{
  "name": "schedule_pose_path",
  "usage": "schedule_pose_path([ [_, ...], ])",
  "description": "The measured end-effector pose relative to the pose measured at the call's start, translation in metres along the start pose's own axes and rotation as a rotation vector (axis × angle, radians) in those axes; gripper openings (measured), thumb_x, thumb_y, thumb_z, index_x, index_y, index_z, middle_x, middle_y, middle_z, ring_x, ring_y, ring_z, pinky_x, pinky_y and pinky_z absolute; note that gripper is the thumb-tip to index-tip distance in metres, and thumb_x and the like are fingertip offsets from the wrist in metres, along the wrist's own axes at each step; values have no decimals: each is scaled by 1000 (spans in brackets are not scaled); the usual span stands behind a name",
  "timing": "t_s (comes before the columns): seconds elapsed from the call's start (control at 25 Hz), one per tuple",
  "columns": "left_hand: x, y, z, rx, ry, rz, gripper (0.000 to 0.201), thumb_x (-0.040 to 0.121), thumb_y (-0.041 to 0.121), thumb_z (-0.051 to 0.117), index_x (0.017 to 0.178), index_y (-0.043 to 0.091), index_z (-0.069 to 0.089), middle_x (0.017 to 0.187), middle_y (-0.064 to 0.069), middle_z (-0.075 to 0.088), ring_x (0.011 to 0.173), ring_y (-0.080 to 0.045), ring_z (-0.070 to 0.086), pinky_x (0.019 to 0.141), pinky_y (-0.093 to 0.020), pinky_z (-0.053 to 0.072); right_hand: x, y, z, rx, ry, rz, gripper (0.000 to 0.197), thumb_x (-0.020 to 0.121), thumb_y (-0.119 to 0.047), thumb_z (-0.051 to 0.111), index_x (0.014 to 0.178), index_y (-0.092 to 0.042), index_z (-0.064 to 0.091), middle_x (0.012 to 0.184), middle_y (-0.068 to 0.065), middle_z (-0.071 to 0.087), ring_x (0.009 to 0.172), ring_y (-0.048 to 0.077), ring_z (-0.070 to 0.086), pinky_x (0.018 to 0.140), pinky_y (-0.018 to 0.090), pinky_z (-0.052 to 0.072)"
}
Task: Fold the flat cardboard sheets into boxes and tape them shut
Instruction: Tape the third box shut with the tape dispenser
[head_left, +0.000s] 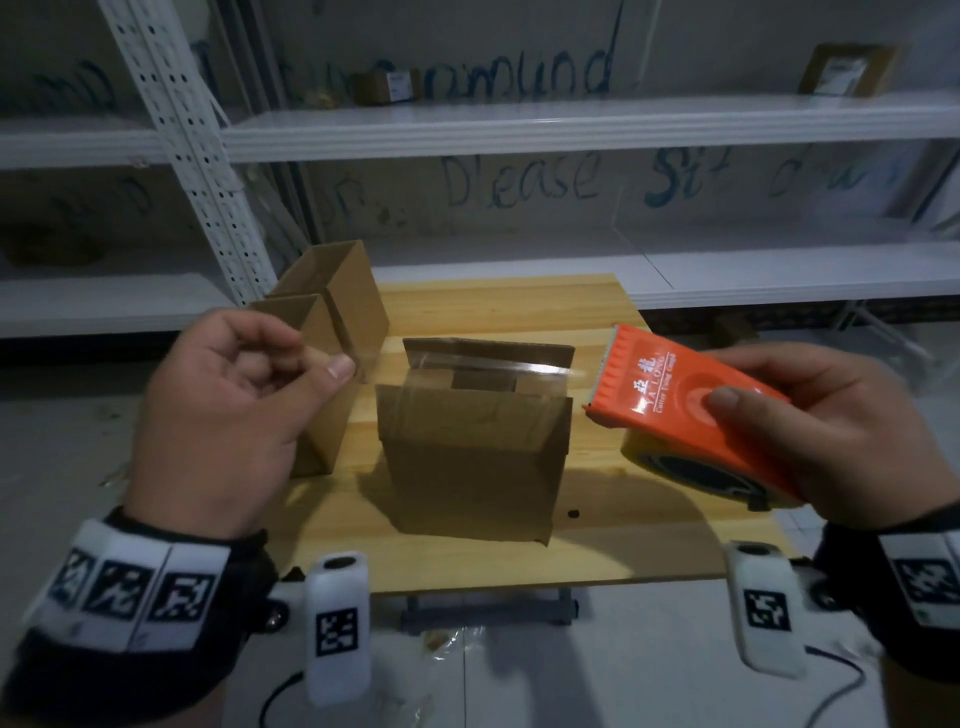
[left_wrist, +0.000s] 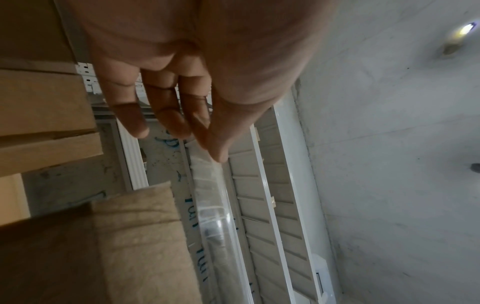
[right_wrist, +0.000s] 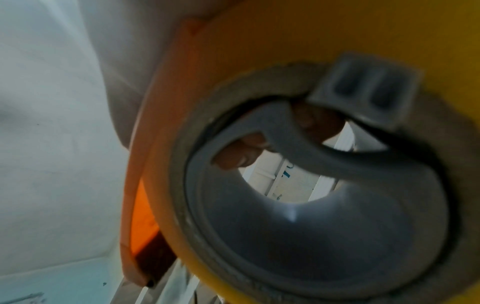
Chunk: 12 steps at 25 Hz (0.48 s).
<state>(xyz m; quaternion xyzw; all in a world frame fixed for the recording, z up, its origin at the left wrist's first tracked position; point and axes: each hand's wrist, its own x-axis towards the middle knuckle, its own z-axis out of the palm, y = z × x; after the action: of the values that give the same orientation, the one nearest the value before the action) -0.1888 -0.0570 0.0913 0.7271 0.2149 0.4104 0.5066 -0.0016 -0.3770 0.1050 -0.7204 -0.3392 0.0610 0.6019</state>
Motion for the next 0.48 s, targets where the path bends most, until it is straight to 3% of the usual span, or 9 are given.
schedule_pose_path([
  [0.08,2,-2,-1,-27,30,-22,43,68,26,90,97,32,58,85,0,83,87,-17,81,94,-48,61,-3,-4,3,-86,7,-11,28,70,-37,96,92,-49,84,91,-11,84,77,19,79,58,34,65],
  [0.16,3,-5,-2,-36,24,-74,52,63,31,90,99,29,54,87,-3,85,90,-19,83,100,-53,60,-4,-7,8,-127,18,-17,24,71,-38,87,90,-52,83,90,-12,83,72,24,76,44,47,57],
  [0.28,4,-9,-3,-44,28,-146,56,62,31,90,103,27,52,88,-1,86,87,-12,83,98,-49,59,-3,-7,12,-165,17,-56,30,72,-38,79,89,-63,79,90,-19,81,75,20,75,46,47,53],
  [0.36,4,-10,-1,-63,41,-163,53,67,23,91,102,26,51,86,-1,86,82,-9,82,94,-44,58,-2,-7,13,-154,38,-51,26,71,-43,78,89,-61,80,91,-18,82,75,20,75,44,48,51],
  [0.48,3,-12,2,-88,75,-190,49,75,15,93,105,25,56,88,-3,86,84,-16,82,94,-47,58,-3,-5,14,-162,52,-15,23,68,-51,78,91,-52,82,91,-14,82,67,19,75,32,44,50],
])
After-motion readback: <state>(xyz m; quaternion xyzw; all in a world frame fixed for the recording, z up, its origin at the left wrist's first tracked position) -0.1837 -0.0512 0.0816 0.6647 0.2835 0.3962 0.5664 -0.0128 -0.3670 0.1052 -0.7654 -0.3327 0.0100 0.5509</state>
